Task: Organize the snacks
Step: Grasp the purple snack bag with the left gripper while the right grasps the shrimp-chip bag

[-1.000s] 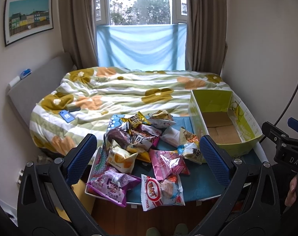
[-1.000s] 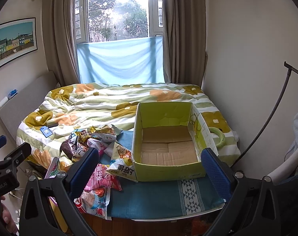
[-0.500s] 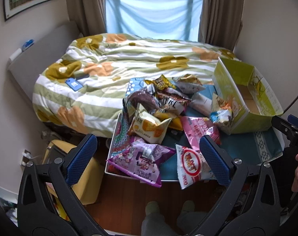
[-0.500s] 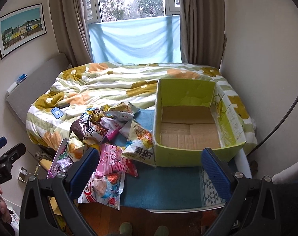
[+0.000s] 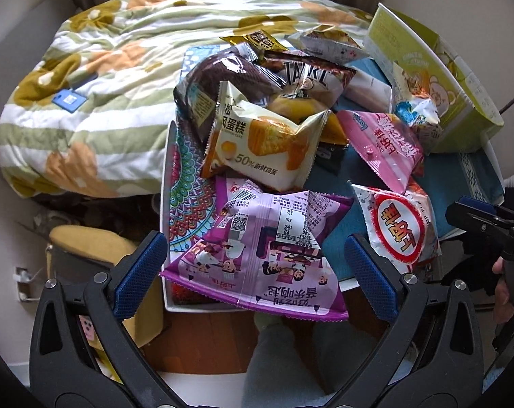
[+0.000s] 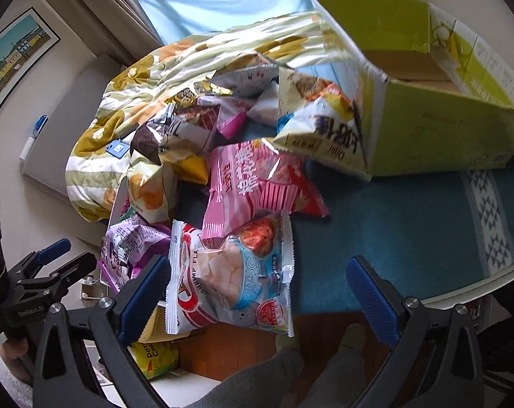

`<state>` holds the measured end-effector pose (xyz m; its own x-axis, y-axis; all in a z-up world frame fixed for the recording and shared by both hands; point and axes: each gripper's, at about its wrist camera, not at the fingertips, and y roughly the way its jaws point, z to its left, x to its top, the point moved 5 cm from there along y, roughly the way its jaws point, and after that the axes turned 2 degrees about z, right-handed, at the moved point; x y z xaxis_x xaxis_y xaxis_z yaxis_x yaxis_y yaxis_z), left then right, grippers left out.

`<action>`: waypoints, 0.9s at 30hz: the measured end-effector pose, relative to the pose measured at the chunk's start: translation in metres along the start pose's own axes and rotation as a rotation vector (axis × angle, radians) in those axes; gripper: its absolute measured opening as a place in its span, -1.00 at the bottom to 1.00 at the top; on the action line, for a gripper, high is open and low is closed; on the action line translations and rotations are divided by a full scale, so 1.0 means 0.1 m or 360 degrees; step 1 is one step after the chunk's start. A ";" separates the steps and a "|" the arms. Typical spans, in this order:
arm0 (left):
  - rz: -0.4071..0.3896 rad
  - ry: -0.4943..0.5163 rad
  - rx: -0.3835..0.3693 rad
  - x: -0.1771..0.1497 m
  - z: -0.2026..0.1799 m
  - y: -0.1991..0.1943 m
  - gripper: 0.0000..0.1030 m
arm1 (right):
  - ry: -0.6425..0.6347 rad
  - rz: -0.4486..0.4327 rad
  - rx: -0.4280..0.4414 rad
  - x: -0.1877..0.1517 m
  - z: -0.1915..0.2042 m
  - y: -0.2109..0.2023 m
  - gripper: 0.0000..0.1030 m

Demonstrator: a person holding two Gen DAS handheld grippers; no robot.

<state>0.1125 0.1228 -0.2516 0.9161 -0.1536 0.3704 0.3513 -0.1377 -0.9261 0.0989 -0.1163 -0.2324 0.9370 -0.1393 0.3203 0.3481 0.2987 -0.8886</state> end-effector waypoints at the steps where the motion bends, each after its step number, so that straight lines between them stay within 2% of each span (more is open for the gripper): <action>1: 0.0018 0.0013 -0.0012 0.00 0.00 0.05 0.99 | 0.0008 0.0029 0.0034 -0.01 0.00 0.06 1.00; 12: 0.0169 0.0046 -0.0088 -0.01 -0.03 0.51 0.99 | 0.0099 0.0274 0.0247 -0.12 -0.05 0.61 1.00; 17: 0.0217 0.0029 -0.0108 0.01 -0.02 0.62 0.96 | 0.0125 0.0291 0.0293 -0.09 -0.06 0.69 1.00; 23: 0.0230 0.0008 -0.0164 -0.01 -0.05 0.64 0.78 | 0.0087 0.0296 0.0288 -0.07 -0.05 0.69 0.99; 24: 0.0232 0.0009 -0.0164 -0.02 -0.06 0.63 0.74 | 0.0079 0.0295 0.0286 -0.07 -0.05 0.69 0.95; 26: 0.0234 0.0008 -0.0170 -0.01 -0.05 0.62 0.67 | 0.0067 0.0309 0.0319 -0.06 -0.02 0.70 0.66; 27: 0.0234 0.0006 -0.0171 -0.01 -0.05 0.61 0.63 | 0.0066 0.0315 0.0329 -0.06 0.01 0.71 0.66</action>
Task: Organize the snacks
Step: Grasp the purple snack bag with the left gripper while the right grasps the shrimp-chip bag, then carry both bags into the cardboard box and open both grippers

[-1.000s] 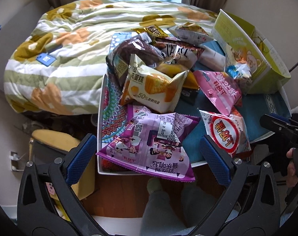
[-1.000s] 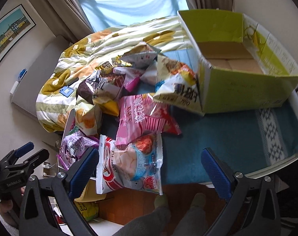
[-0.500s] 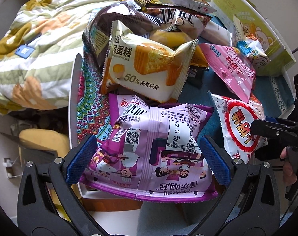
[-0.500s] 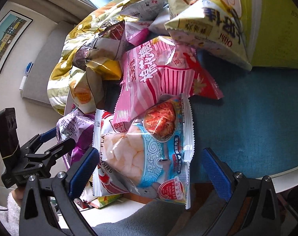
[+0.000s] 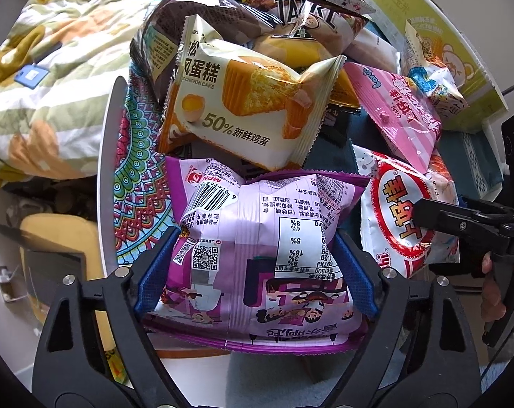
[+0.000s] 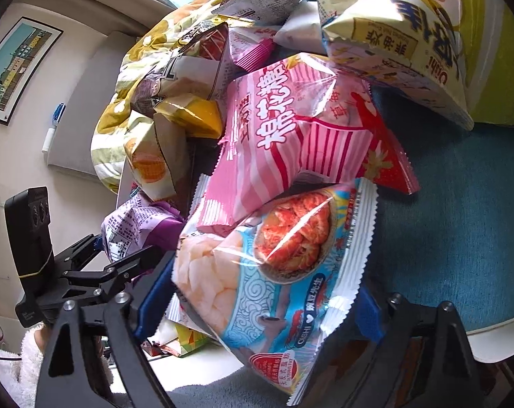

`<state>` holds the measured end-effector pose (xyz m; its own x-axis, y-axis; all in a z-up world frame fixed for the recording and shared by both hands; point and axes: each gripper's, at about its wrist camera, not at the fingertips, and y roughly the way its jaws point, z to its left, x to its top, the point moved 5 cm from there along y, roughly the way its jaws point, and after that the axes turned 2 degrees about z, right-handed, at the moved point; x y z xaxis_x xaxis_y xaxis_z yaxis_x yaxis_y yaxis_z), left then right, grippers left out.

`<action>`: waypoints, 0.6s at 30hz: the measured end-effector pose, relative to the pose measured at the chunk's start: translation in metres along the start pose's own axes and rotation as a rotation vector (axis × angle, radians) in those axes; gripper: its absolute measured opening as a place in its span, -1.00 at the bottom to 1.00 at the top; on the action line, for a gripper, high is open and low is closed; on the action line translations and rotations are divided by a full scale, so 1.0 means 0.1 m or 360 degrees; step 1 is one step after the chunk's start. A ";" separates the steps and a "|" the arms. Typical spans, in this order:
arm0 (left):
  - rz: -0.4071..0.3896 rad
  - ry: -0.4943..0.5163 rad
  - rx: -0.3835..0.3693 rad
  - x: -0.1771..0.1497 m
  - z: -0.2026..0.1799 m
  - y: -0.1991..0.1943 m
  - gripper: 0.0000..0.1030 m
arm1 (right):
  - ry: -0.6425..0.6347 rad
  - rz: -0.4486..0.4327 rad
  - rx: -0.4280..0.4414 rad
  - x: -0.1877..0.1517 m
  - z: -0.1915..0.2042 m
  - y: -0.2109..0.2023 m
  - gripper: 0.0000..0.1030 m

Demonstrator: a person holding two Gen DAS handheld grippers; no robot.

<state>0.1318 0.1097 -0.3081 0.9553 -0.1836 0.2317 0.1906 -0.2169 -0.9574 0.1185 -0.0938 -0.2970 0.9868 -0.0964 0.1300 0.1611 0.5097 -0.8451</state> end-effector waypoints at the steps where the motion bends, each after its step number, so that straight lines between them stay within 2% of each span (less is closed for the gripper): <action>1: 0.0001 -0.0002 0.0000 0.00 0.00 -0.01 0.59 | -0.0006 -0.0004 -0.0011 0.00 0.01 0.00 0.63; 6: -0.0014 -0.0004 -0.0008 -0.04 0.00 -0.14 0.53 | -0.0051 -0.0011 -0.0024 -0.02 0.09 -0.04 0.29; 18: -0.0145 -0.0007 0.0028 -0.19 0.00 -0.68 0.53 | -0.0044 -0.0038 0.0025 -0.11 0.35 -0.14 0.23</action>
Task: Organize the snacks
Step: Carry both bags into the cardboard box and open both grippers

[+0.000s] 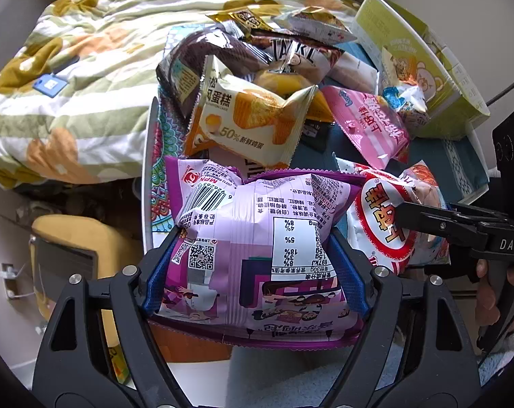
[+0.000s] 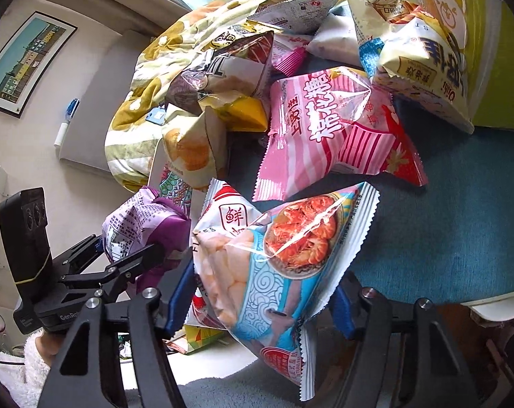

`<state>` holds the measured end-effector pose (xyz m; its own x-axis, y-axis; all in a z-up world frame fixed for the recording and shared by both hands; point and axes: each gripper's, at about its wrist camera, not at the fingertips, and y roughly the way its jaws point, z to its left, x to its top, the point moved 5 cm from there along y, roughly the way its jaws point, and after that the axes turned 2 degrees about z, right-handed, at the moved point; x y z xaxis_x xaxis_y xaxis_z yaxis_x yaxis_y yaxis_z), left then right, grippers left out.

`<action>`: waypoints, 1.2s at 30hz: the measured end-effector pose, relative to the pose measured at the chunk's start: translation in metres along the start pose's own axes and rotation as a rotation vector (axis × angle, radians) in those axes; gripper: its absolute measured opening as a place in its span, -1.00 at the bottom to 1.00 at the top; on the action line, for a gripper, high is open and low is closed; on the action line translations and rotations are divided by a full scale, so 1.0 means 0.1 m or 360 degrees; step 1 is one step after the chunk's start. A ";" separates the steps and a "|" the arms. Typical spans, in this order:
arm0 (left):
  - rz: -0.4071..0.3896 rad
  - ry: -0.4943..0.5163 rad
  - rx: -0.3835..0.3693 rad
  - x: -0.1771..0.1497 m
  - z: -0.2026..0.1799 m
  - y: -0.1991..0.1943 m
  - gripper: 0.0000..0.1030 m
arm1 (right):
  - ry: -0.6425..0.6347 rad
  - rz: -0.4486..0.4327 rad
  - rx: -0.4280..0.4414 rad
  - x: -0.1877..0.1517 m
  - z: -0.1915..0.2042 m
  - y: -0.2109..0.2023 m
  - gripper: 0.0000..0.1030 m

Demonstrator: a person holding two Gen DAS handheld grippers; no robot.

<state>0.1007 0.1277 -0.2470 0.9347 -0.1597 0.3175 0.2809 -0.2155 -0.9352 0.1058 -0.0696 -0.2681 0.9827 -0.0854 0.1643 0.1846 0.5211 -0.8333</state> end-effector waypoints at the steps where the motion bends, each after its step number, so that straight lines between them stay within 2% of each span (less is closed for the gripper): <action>1: -0.0017 0.0001 0.0003 0.00 0.01 -0.06 0.53 | 0.0000 -0.0006 0.0003 0.00 0.02 -0.02 0.23; 5: -0.0095 0.0018 0.0009 0.08 0.00 -0.28 0.53 | -0.0023 -0.0057 -0.0008 0.00 0.15 -0.16 0.23; 10: -0.0207 0.0044 -0.0003 0.33 -0.10 -0.55 0.53 | -0.0069 -0.0180 -0.0052 0.07 0.27 -0.48 0.22; 21: -0.0492 0.0123 0.0015 1.18 -0.80 -0.99 0.53 | -0.0213 -0.0469 -0.0161 0.63 0.27 -1.37 0.21; 28: -0.0575 0.0103 0.0008 1.85 -1.59 -0.88 0.53 | -0.0241 -0.0584 -0.0244 1.11 -0.22 -1.96 0.21; 36: -0.0568 0.0087 -0.0009 2.70 -2.57 -0.41 0.54 | -0.0225 -0.0583 -0.0356 1.73 -1.13 -2.46 0.21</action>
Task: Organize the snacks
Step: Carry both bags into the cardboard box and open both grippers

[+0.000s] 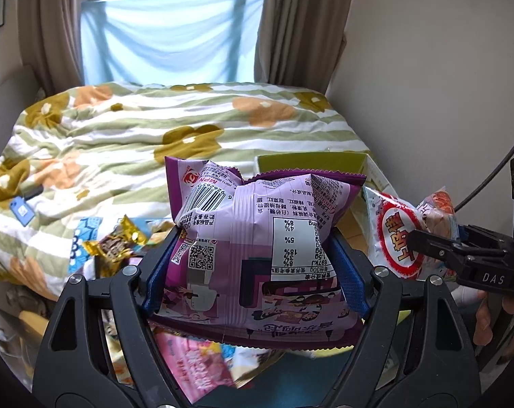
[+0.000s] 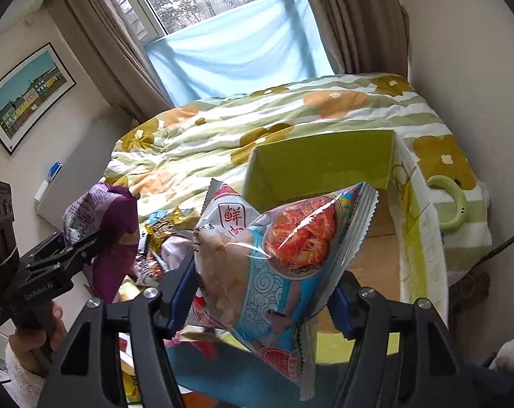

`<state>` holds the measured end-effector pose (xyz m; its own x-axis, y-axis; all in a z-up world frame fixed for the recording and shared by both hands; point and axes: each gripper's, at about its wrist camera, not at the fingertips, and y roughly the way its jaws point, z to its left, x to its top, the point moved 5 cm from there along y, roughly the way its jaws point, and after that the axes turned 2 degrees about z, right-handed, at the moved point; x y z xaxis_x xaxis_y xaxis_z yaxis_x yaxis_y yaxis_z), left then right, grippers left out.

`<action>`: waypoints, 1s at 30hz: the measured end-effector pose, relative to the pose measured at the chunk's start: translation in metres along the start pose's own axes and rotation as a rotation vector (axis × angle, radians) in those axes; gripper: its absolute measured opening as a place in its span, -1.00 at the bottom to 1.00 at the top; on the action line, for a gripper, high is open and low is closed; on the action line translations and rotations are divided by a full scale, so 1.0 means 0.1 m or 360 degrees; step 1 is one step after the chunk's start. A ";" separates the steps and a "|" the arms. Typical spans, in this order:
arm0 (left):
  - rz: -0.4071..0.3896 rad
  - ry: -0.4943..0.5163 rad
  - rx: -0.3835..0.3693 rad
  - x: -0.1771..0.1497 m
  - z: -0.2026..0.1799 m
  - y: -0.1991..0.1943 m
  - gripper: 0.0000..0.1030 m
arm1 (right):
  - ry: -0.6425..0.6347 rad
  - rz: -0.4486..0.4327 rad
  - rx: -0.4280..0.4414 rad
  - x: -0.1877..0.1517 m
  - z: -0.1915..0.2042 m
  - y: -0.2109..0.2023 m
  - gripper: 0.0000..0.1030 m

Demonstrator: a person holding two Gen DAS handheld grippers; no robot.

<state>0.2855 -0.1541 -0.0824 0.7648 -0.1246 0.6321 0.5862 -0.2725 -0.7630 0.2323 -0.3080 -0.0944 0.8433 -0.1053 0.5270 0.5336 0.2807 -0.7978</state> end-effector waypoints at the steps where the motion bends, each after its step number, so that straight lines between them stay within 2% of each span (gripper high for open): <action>1: 0.0019 -0.0004 0.0001 0.06 -0.10 0.12 0.54 | -0.0008 0.0010 -0.0024 0.07 -0.11 0.02 0.21; 6: 0.0125 0.0015 0.0041 0.25 -0.49 0.66 0.54 | -0.0055 0.0067 -0.0074 0.31 -0.55 0.14 0.21; 13: 0.0235 0.0093 0.0084 0.38 -0.74 1.26 0.59 | -0.0082 0.0108 -0.0131 0.44 -0.92 0.30 0.21; 15: 0.0267 0.0104 0.0110 0.40 -0.76 1.39 0.78 | -0.0076 0.0111 -0.0150 0.46 -0.99 0.35 0.21; 16: 0.0273 0.0108 0.0135 0.41 -0.75 1.45 0.94 | -0.0071 0.0111 -0.0163 0.46 -1.02 0.36 0.21; 20: 0.0285 0.0120 0.0176 0.38 -0.65 1.47 0.96 | -0.0037 0.0129 -0.0220 0.43 -1.08 0.44 0.21; 30: 0.0288 0.0035 0.0182 0.08 -0.27 1.07 0.96 | 0.0002 0.0172 -0.0315 0.41 -1.10 0.60 0.21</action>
<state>0.3475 -0.2100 -0.1554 0.8551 -0.1825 0.4852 0.4673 -0.1338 -0.8739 0.3054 -0.4007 -0.1530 0.8964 -0.0856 0.4349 0.4420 0.0978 -0.8917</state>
